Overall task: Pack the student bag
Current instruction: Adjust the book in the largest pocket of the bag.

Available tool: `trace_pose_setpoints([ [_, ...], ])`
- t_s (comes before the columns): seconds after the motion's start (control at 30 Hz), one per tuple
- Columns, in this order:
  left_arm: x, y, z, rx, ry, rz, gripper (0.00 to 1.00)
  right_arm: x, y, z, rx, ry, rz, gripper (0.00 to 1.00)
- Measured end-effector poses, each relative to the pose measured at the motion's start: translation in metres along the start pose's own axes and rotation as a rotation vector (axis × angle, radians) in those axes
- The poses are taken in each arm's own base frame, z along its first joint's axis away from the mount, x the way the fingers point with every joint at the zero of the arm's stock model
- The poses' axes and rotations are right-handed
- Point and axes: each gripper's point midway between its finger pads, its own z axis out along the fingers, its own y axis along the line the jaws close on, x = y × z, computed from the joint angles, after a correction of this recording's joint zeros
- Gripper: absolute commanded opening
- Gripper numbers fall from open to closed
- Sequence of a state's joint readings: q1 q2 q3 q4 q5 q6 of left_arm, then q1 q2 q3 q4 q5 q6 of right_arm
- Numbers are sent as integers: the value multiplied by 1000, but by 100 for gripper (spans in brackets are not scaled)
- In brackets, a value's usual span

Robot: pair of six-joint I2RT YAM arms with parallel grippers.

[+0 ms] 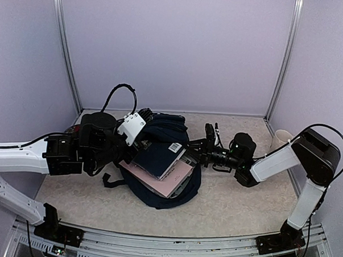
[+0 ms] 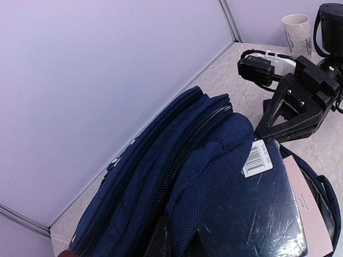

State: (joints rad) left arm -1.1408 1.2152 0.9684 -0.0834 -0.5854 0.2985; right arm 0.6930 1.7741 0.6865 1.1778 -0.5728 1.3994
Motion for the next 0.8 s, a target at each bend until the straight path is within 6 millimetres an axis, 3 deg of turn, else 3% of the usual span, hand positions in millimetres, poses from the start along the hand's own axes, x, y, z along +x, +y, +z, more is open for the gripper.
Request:
trace_pose_setpoints([
  [0.27,0,3,1,9,-10,-22,0,-28,10,-13,27,-162,-44,0],
  [0.47,1,0,2,24,-8,-34,0,-46,8,-18,55,-268,-64,0],
  [0.63,6,-17,13,70,3,-65,0,-50,4,-14,91,-292,-83,0],
  [0.8,28,-46,29,172,53,-148,0,-41,-16,-17,162,-273,-78,4],
])
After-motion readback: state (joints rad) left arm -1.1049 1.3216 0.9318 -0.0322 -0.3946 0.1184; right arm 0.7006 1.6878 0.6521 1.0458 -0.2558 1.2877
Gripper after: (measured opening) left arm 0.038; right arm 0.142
